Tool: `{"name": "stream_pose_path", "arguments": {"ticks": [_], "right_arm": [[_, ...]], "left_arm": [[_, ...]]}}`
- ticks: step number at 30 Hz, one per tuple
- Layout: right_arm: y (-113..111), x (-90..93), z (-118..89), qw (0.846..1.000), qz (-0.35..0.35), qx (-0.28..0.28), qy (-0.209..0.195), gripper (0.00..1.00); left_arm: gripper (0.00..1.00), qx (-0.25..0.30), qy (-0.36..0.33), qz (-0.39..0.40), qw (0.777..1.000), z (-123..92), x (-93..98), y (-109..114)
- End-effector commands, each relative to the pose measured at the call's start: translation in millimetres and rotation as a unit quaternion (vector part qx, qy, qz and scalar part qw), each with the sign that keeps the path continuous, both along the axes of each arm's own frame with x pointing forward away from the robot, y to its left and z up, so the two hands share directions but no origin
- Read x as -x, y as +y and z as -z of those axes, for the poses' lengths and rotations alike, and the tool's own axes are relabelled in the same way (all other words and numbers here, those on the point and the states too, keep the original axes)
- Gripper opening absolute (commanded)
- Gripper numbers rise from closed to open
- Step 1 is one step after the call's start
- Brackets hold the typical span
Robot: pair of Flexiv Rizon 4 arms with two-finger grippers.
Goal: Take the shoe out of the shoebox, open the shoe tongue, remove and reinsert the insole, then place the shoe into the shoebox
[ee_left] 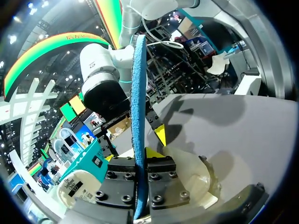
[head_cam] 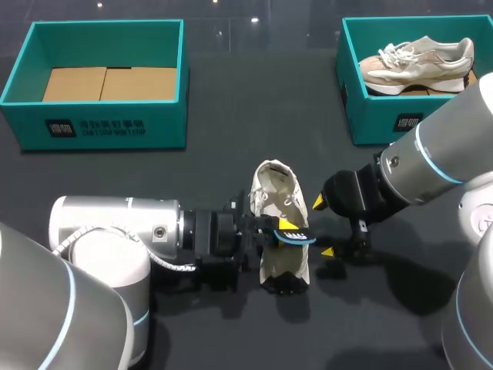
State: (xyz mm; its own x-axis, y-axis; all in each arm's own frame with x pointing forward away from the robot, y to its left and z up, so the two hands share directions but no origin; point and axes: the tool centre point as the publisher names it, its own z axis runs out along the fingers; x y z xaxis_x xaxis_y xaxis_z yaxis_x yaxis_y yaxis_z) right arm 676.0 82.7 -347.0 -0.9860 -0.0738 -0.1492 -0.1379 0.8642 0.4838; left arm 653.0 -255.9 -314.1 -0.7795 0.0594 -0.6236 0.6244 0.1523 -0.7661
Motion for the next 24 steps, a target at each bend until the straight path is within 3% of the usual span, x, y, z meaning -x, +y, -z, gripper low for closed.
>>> {"name": "stream_pose_path", "arguments": {"ticks": [1,24], "right_arm": [[0,1.6,0,1.0,0.001,0.0,-0.001,1.0],[0,1.6,0,1.0,0.001,0.0,-0.001,1.0]], "left_arm": [[0.0,0.001,-0.004,0.007,1.0,7,-6.4,1],[0.0,-0.021,-0.001,-0.01,1.0,41,-37.0,-4]]}}
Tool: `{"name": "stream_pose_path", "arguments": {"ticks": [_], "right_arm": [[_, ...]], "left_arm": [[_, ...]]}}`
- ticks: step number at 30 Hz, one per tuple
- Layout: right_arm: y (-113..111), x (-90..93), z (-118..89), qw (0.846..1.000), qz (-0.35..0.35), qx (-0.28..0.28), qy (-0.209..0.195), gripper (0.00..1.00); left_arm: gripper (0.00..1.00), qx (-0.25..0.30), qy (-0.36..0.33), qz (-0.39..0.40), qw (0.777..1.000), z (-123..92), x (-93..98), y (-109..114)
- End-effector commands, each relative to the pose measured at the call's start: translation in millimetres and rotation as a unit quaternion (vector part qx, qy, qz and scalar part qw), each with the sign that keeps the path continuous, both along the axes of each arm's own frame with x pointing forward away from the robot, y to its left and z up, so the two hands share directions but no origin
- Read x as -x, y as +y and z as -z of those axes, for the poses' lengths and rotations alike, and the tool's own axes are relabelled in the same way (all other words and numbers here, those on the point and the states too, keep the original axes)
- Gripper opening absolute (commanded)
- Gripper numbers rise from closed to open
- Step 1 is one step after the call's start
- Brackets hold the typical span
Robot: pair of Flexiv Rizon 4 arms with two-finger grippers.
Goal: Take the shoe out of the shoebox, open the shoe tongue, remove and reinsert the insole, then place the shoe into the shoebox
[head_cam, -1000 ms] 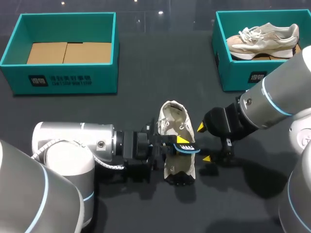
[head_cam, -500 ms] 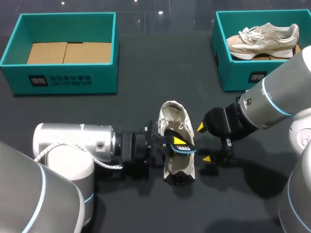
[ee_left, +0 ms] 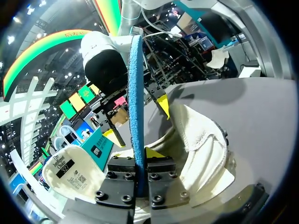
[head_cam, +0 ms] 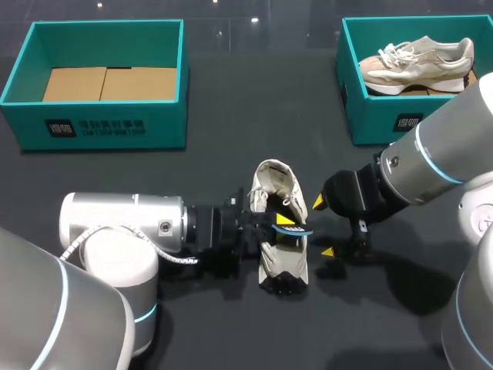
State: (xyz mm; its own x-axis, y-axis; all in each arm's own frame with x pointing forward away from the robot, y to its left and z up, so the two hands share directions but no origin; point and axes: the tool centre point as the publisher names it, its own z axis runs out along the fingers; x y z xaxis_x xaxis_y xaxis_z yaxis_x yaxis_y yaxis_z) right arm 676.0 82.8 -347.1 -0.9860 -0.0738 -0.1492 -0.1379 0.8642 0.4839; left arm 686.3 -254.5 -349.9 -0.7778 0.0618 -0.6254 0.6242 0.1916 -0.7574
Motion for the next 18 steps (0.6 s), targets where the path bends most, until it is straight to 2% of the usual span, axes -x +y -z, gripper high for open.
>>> {"name": "stream_pose_path", "arguments": {"ticks": [1,5,6,10,18], "right_arm": [[0,1.6,0,1.0,0.001,0.0,-0.001,1.0],[0,1.6,0,1.0,0.001,0.0,-0.001,1.0],[0,1.6,0,1.0,0.001,0.0,-0.001,1.0],[0,1.6,0,1.0,0.001,0.0,-0.001,1.0],[0,1.6,0,1.0,0.001,0.0,-0.001,1.0]], "left_arm": [[0.0,-0.005,0.002,0.001,1.0,4,-2.7,-4],[0.02,0.0,0.004,0.004,1.0,-1,1.7,-2],[0.17,0.001,0.004,0.005,1.0,-2,3.0,-2],[0.29,0.011,0.003,0.009,1.0,-10,8.8,-1],[0.32,0.021,-0.012,0.012,1.0,-27,21.8,-1]]}}
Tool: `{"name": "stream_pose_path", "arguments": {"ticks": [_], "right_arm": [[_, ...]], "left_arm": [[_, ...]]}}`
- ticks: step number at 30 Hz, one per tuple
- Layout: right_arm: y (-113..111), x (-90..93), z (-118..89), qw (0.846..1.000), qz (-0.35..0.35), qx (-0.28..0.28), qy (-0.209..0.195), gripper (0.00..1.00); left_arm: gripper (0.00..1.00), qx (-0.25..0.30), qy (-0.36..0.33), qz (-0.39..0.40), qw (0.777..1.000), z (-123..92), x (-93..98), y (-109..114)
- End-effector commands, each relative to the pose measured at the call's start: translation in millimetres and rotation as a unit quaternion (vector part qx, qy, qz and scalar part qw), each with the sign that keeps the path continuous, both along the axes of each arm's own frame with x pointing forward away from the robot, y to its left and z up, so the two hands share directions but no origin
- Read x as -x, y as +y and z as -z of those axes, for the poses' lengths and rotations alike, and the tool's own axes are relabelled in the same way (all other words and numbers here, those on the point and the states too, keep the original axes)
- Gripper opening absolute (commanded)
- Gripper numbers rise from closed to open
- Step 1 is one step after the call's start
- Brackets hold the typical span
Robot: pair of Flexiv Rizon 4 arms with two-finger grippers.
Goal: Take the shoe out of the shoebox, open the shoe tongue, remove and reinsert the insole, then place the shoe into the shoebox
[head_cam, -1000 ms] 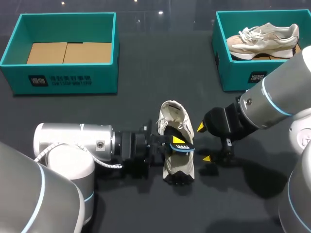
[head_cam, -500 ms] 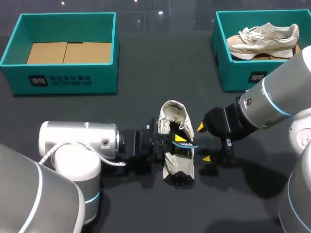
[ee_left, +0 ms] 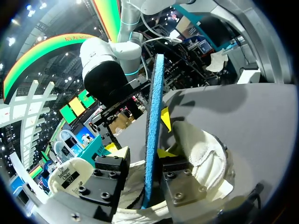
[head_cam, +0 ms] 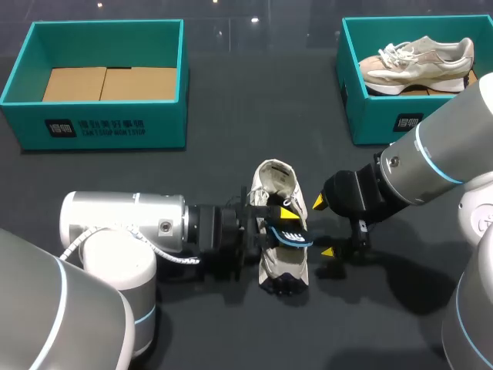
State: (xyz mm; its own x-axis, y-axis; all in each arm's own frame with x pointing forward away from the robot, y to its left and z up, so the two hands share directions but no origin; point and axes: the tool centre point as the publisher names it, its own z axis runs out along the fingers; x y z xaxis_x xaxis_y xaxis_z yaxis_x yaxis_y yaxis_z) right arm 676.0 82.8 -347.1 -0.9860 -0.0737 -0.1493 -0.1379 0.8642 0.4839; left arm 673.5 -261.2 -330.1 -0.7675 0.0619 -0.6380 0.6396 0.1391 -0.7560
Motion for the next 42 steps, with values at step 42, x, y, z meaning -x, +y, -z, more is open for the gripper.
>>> {"name": "stream_pose_path", "arguments": {"ticks": [42], "right_arm": [[0,1.6,0,1.0,0.001,0.0,-0.001,1.0]], "left_arm": [[0.0,-0.017,-0.064,-0.037,0.997,22,-22.0,4]]}}
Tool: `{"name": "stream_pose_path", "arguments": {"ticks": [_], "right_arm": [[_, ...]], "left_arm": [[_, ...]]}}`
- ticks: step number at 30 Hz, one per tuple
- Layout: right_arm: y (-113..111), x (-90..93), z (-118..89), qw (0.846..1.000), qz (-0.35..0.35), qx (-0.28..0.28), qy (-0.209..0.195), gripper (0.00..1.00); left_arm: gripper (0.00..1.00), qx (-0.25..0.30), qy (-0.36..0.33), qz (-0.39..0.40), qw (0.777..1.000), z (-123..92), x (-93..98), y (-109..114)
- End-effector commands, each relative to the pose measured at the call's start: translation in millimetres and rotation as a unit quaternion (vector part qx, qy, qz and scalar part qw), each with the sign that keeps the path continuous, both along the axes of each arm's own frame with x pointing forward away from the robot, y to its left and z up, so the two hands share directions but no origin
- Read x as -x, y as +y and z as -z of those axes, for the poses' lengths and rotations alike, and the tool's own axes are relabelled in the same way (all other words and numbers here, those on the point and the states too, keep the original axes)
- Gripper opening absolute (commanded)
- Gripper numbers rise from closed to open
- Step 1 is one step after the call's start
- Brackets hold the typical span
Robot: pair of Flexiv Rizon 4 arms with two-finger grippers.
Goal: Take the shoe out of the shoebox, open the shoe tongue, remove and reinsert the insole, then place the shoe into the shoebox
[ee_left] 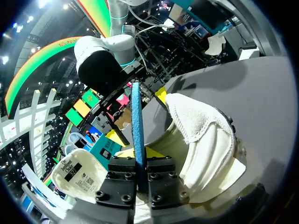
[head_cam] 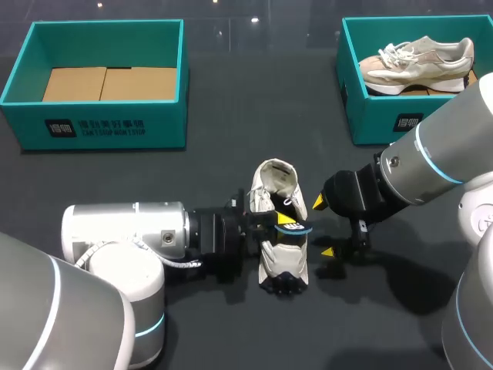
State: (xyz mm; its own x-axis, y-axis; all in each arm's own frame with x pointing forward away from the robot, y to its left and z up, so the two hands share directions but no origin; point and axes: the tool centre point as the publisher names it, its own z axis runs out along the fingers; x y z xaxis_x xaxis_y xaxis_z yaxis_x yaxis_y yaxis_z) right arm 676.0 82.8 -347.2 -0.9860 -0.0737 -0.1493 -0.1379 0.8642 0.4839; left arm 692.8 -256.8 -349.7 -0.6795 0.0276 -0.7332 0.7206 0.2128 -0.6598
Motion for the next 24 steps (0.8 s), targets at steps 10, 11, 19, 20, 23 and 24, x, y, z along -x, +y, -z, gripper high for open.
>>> {"name": "stream_pose_path", "arguments": {"ticks": [10,11,19,20,23,24], "right_arm": [[0,1.6,0,1.0,0.001,0.0,-0.001,1.0],[0,1.6,0,1.0,0.001,0.0,-0.001,1.0],[0,1.6,0,1.0,0.001,0.0,-0.001,1.0],[0,1.6,0,1.0,0.001,0.0,-0.001,1.0],[0,1.6,0,1.0,0.001,0.0,-0.001,1.0],[0,1.6,0,1.0,0.001,0.0,-0.001,1.0]], "left_arm": [[0.46,0.011,0.021,0.01,1.0,-7,1.4,3],[0.46,0.015,0.024,0.012,1.0,-9,2.4,3],[0.41,0.032,0.016,0.019,0.999,-29,18.0,9],[0.39,0.033,0.015,0.019,0.999,-30,19.5,10],[0.29,0.035,0.013,0.019,0.999,-34,24.2,12],[0.26,0.035,0.013,0.019,0.999,-36,25.3,12]]}}
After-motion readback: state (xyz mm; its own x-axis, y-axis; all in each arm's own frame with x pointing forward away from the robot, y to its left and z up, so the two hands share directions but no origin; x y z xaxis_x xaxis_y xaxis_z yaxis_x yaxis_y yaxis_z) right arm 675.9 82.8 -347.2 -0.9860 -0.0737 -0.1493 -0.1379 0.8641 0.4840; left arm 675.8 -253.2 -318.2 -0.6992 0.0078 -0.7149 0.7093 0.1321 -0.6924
